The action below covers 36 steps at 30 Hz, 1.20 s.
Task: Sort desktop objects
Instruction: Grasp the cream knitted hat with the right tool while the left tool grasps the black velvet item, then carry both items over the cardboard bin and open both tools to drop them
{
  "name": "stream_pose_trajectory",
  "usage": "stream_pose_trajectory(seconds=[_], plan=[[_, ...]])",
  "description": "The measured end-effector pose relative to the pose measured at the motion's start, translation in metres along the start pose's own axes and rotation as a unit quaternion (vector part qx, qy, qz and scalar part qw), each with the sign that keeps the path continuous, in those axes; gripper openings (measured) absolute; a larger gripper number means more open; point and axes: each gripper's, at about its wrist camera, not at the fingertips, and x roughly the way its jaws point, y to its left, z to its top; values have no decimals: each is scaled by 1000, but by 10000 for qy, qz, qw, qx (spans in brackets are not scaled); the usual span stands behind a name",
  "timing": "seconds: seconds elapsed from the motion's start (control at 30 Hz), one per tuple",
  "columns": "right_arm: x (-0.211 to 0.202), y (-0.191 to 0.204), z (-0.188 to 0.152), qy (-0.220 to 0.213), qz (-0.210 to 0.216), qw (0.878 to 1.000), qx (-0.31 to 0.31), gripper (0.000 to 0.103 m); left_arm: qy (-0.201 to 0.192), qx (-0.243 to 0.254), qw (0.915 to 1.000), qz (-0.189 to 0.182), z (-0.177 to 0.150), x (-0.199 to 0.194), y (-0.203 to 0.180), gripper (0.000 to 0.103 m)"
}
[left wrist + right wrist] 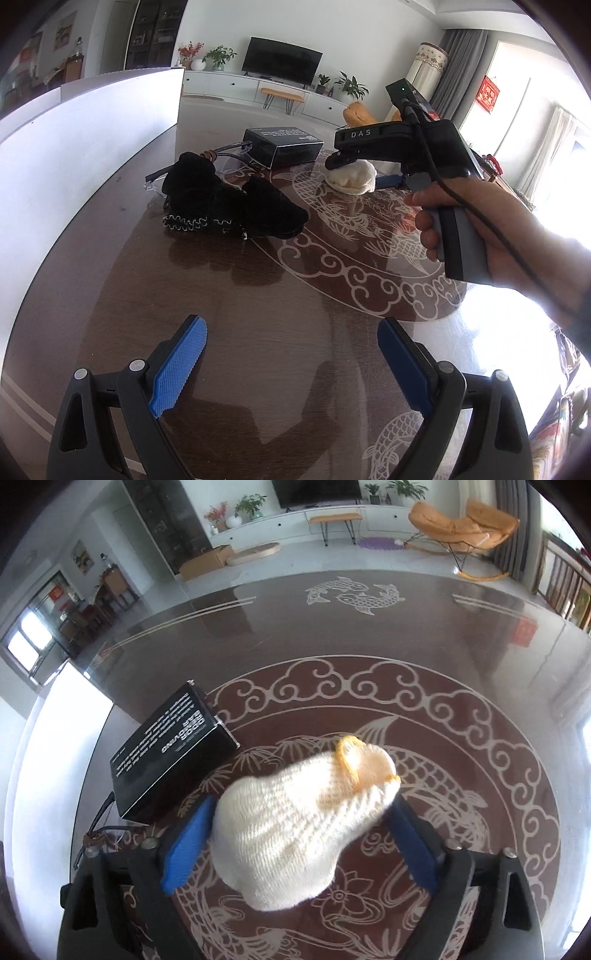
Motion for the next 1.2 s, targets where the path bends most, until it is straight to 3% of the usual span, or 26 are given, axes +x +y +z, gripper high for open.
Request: stream_pose_trajectory(seconds=[0.03, 0.07, 0.1, 0.2, 0.27, 0.37, 0.43, 0.47, 0.53, 0.67, 0.8, 0.87, 0.9, 0.97, 1.07, 1.2], plan=[[-1, 10, -4, -13, 19, 9996, -265, 74, -1, -7, 10000, 2, 0, 0, 1, 94], [-2, 20, -9, 18, 150, 9984, -542, 58, -2, -11, 10000, 7, 0, 1, 1, 94], [-5, 33, -16, 70, 341, 9960, -829, 53, -1, -8, 10000, 13, 1, 1, 1, 94], [-11, 80, -42, 216, 657, 9793, -1905, 52, 4, -2, 10000, 13, 0, 0, 1, 94], [-18, 111, -64, 344, 1141, 9597, -2544, 51, -13, -32, 10000, 15, -1, -2, 2, 94], [-32, 146, -105, 580, 1776, 9209, -3420, 50, -96, -209, 9997, 5, -2, -5, 8, 94], [-40, 151, -121, 625, 1817, 9122, -3619, 50, -164, -347, 9993, -29, -3, -7, 12, 94], [-44, 148, -125, 601, 1767, 9144, -3592, 50, -185, -389, 9991, -36, -4, -8, 14, 94], [-50, 126, -124, 476, 1530, 9301, -3306, 50, -196, -427, 9989, 34, -5, -9, 15, 94], [-71, 62, -139, 227, 978, 9548, -2797, 51, 64, -299, 9979, 565, -9, -19, 11, 94], [-99, 6, -171, -17, 832, 9650, -2488, 51, -516, 299, 9885, 1387, 11, -54, 13, 95], [-108, -20, -179, -73, 900, 9709, -2219, 51, -601, 692, 9814, 1684, 30, -55, 19, 95], [-112, -28, -184, -108, 919, 9734, -2095, 51, -441, 864, 9801, 1732, 39, -46, 24, 95], [-119, -37, -193, -156, 974, 9769, -1894, 51, 47, 970, 9803, 1721, 57, -18, 43, 95], [-128, -35, -202, -234, 954, 9782, -1831, 51, 677, 619, 9845, 1497, 52, 9, 61, 94], [-138, -29, -213, -325, 887, 9751, -2007, 51, 544, 464, 9955, 620, 25, -10, 34, 94]])
